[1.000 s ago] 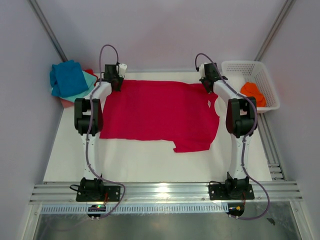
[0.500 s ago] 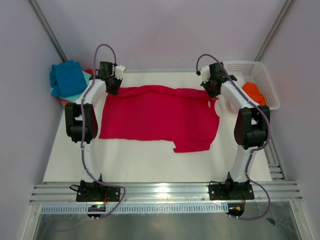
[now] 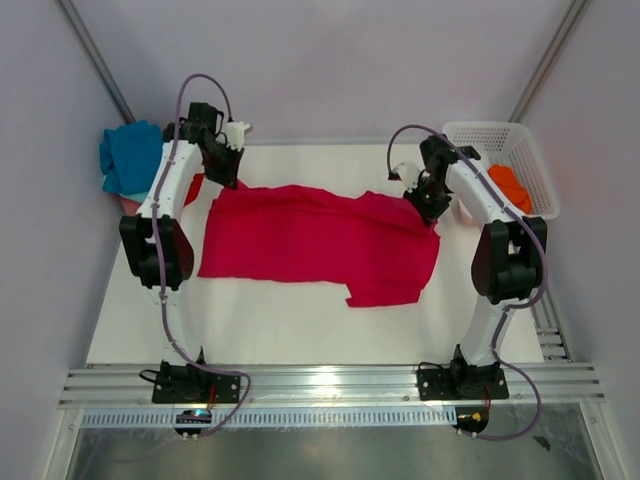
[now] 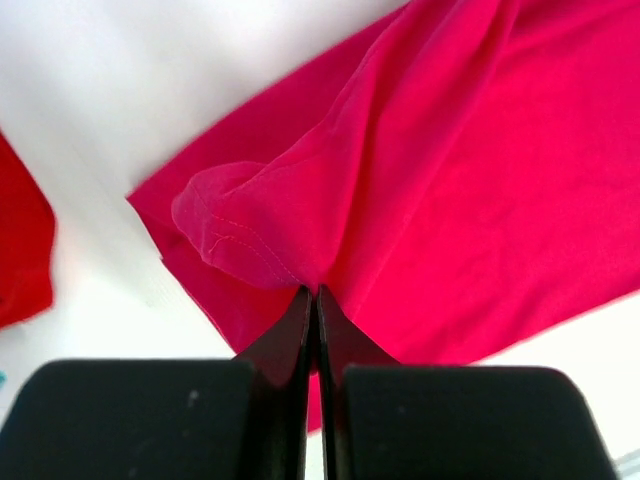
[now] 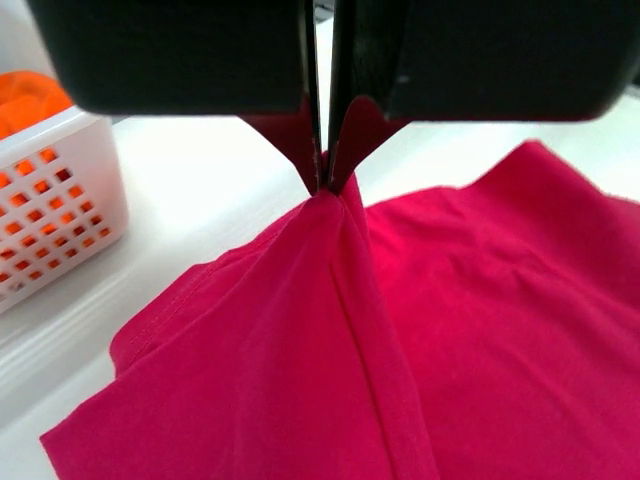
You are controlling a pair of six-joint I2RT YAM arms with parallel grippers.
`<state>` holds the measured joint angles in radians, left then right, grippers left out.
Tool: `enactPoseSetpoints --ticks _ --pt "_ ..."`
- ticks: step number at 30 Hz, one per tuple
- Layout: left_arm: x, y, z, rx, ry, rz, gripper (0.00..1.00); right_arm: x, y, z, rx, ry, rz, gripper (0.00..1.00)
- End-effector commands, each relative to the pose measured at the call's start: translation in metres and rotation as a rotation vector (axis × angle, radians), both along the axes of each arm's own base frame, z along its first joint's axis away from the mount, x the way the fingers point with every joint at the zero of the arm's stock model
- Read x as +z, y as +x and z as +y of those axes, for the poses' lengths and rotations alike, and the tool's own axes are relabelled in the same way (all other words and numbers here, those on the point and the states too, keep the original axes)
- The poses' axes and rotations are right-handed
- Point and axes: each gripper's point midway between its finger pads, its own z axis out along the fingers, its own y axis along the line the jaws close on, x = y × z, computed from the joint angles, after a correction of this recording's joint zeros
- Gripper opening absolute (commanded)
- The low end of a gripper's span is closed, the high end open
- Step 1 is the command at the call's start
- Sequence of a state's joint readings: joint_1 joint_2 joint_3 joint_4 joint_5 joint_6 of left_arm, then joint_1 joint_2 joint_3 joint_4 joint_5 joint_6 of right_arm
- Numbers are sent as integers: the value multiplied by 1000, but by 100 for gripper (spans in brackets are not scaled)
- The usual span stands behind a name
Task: Fold and stack the t-shirts
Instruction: Fold the tshirt
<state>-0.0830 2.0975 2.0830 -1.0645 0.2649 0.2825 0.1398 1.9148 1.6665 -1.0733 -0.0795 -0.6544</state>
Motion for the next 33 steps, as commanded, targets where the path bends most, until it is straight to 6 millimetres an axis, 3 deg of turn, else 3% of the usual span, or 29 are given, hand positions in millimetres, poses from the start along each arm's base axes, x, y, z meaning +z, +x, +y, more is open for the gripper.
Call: enactPoseSetpoints --ticks 1,3,6,7,9,10,12,15,17,21,25,29,33 --pt "19 -42 -5 -58 -24 94 0 24 -38 -6 83 -7 51 3" --pt "17 -51 -3 -63 -20 132 0 22 -46 -9 95 -24 85 4" --pt "15 -58 -1 -70 -6 161 1 17 -55 -12 112 -34 125 29" --pt "15 -59 0 -77 1 166 23 18 -57 -8 115 -12 130 30" --pt "15 -60 3 -75 13 169 50 20 -57 -6 113 5 112 43" --pt "15 -60 3 -74 13 168 85 21 -54 -3 119 22 98 60" --pt "16 -51 -1 -70 -3 138 98 25 -48 -1 112 31 61 65" --pt "17 -32 -7 -43 -43 82 99 27 -23 6 88 59 -6 65" --pt "20 -8 -19 -24 -103 7 99 32 -1 15 75 96 -62 65" --pt "9 34 -40 -28 -197 -52 99 19 50 33 54 163 -134 65" --pt "-7 62 -60 -73 -269 -102 99 -6 69 52 67 223 -89 65" --pt "-27 81 -67 -63 -273 -133 99 -27 79 65 85 229 -61 65" --pt "-44 83 -66 -33 -279 -99 99 -36 82 71 95 259 -46 65"
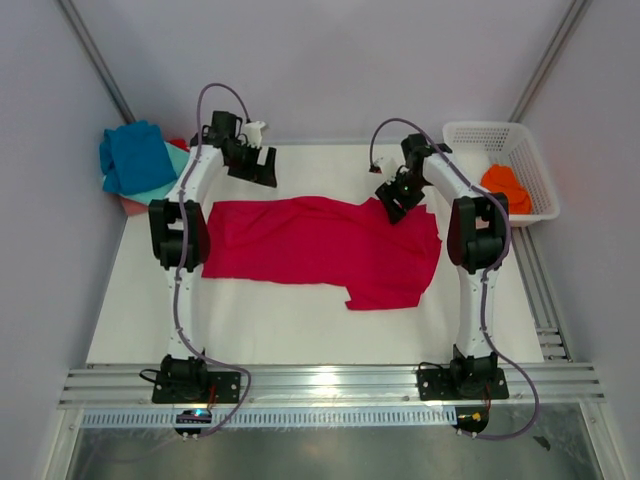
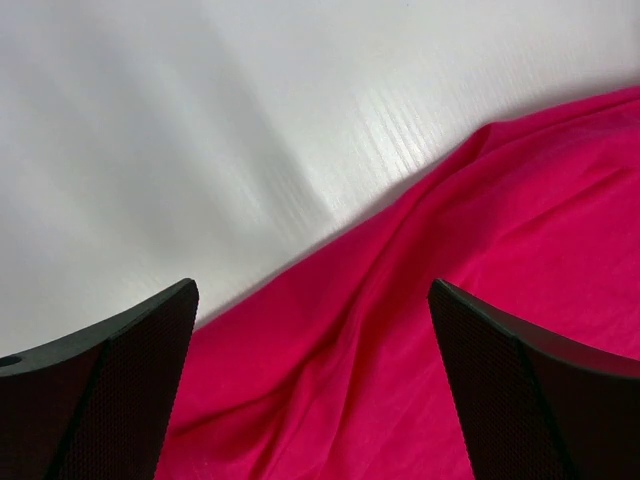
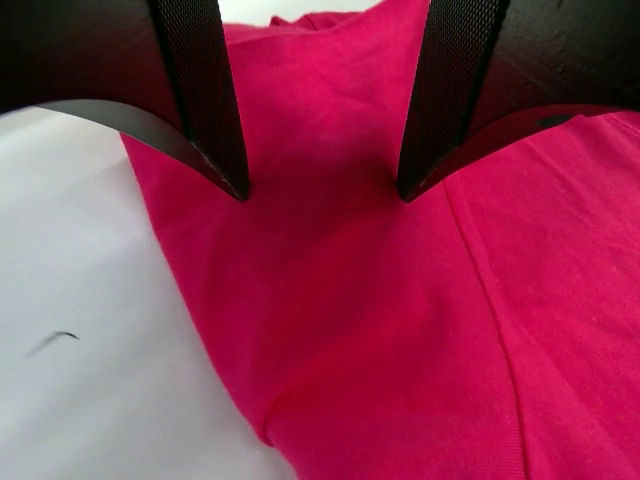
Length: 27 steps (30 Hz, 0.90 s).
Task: Fold and stack the t-shirts
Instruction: Fold the tshirt
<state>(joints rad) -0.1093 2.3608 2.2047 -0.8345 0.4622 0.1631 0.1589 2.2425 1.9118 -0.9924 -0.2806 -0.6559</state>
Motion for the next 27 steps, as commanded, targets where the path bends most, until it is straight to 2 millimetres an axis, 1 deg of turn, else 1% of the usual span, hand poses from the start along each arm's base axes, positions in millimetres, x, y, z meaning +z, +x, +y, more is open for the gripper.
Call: enactPoseSetpoints --ticks 1,2,4,5,6,8,9,13,15,19,21,23,24,27 --pt "12 13 -6 0 -32 -65 99 22 14 17 15 69 -69 65" --pt "6 5 -1 9 -8 -40 99 21 13 16 17 69 -68 65" --pt "0 -5 8 9 23 -21 99 15 8 15 18 64 -59 65" --pt "10 -9 13 6 37 -43 98 14 7 15 21 63 -58 65" --pt "-1 -19 22 20 54 -12 97 13 3 14 22 62 -57 65" --pt "-2 -27 31 28 80 -4 95 13 1 12 19 52 -57 65" --pt "-5 -35 40 42 108 20 92 14 -1 11 20 48 -57 65" --pt "-16 -53 48 30 135 83 89 17 1 10 5 45 -75 65" --pt "-17 -54 51 44 128 82 89 17 6 9 -4 46 -98 65" --pt "-12 -53 49 55 114 56 90 20 14 11 -20 55 -121 65" --pt "-13 -52 49 60 110 57 89 21 19 11 -29 52 -134 65" --pt "-14 -53 50 61 113 59 90 27 26 8 -47 35 -177 65" --pt "-14 -52 50 64 111 58 89 29 36 0 -78 -4 -225 65" --pt "-15 -51 49 63 104 45 90 41 51 -14 -156 -60 -305 65"
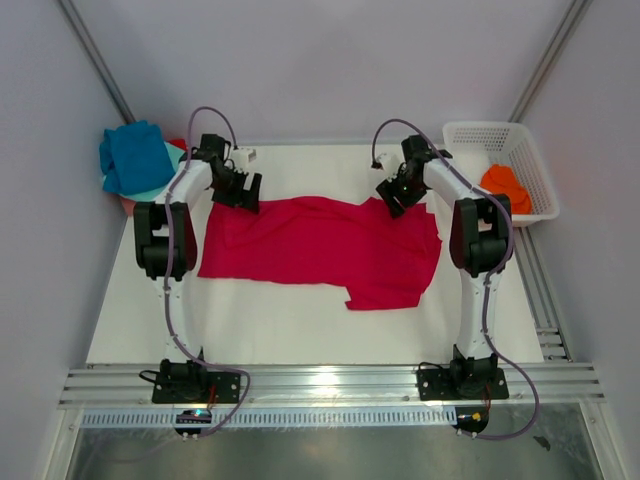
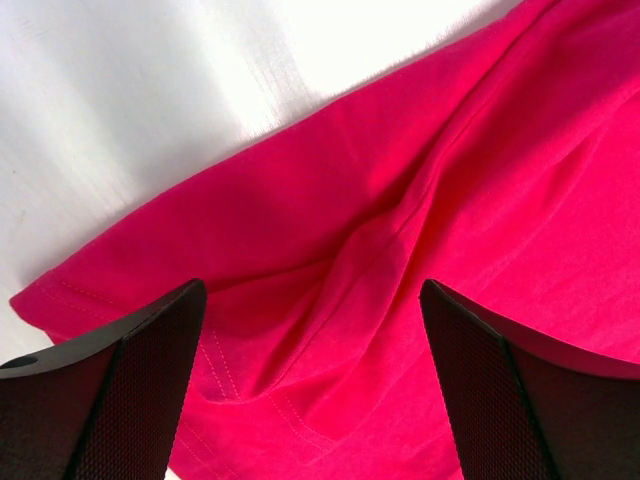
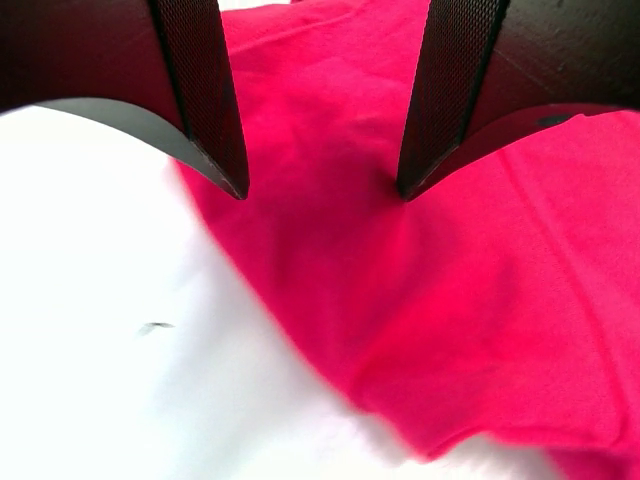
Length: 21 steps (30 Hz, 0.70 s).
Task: Fold and stack the t-shirts
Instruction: Fold the tshirt
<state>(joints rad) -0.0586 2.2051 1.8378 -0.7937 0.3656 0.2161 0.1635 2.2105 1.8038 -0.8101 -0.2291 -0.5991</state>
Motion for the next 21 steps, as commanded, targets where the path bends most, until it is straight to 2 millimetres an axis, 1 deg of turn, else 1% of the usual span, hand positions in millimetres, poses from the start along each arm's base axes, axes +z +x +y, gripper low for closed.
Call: enactPoseSetpoints --ticks 1,8,11,12,13,17,21 --pt "30 9 -1 4 -14 -94 90 53 37 -14 -117 -54 -215 65" --pt "26 10 -1 6 -16 -93 90 60 43 -28 -239 -91 -272 65" --pt "25 10 -1 7 -20 -89 90 61 43 -40 -294 -148 -268 65" --pt "25 9 -2 5 -21 -87 90 54 41 -40 -292 -158 -246 65" --pt "26 9 -1 5 -21 -86 90 54 38 -43 -307 -168 -227 65" --pt "28 9 0 4 -20 -95 90 41 26 -41 -300 -168 -162 65" --pt "27 8 0 3 -27 -92 90 38 26 -45 -321 -187 -155 65"
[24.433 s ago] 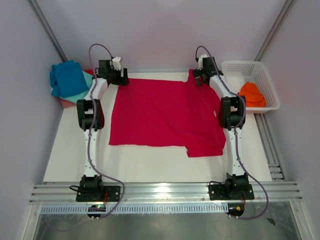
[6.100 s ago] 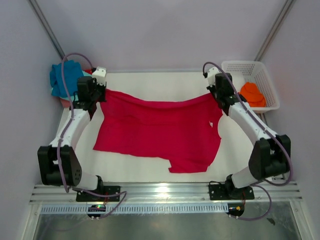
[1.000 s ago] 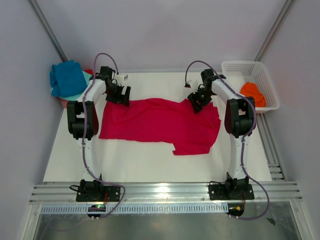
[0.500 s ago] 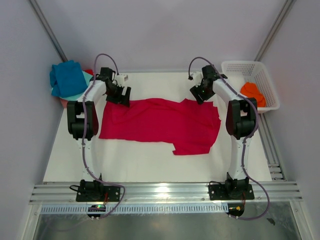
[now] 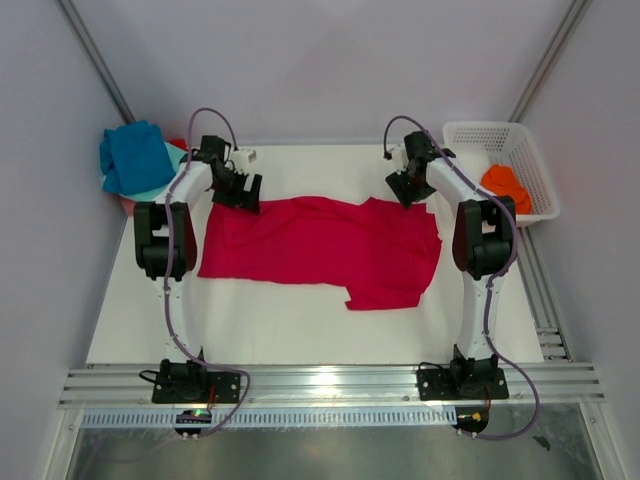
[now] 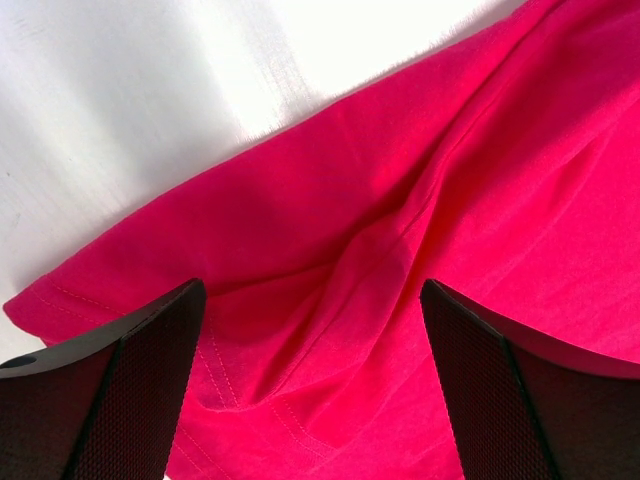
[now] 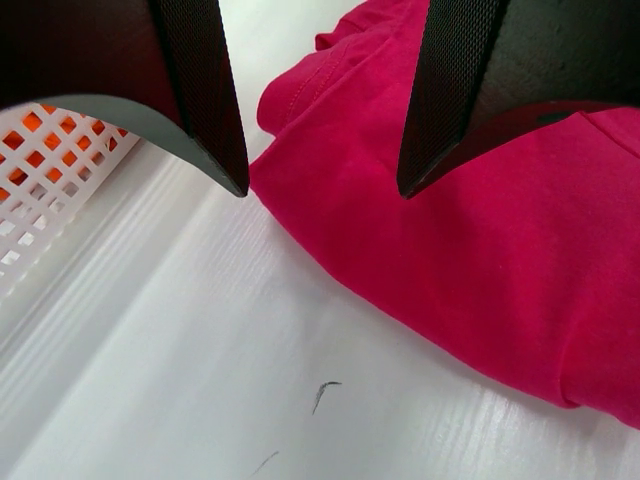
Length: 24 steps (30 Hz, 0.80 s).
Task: Fold and stack the t-shirts
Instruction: Fold the tshirt
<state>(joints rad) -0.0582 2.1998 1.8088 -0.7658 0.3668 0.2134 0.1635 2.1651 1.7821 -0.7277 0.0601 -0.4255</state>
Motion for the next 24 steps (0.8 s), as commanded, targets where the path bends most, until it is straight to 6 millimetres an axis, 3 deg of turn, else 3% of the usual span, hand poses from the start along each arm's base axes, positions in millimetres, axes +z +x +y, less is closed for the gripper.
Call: enactPoseSetpoints --ticks 1,15,20,23,24 --pt "31 8 0 0 -26 -87 90 15 6 -5 -54 -17 -33 65" --pt "21 3 0 -4 -63 -70 90 7 -1 -28 -172 15 0 64" --pt "18 1 1 -5 -67 -65 89 3 -2 -27 -176 27 12 62" --pt "15 0 3 -2 -71 -59 89 1 -3 -23 -161 50 24 54" --pt "14 -1 3 -2 -71 -59 89 0 -4 -21 -155 58 31 44"
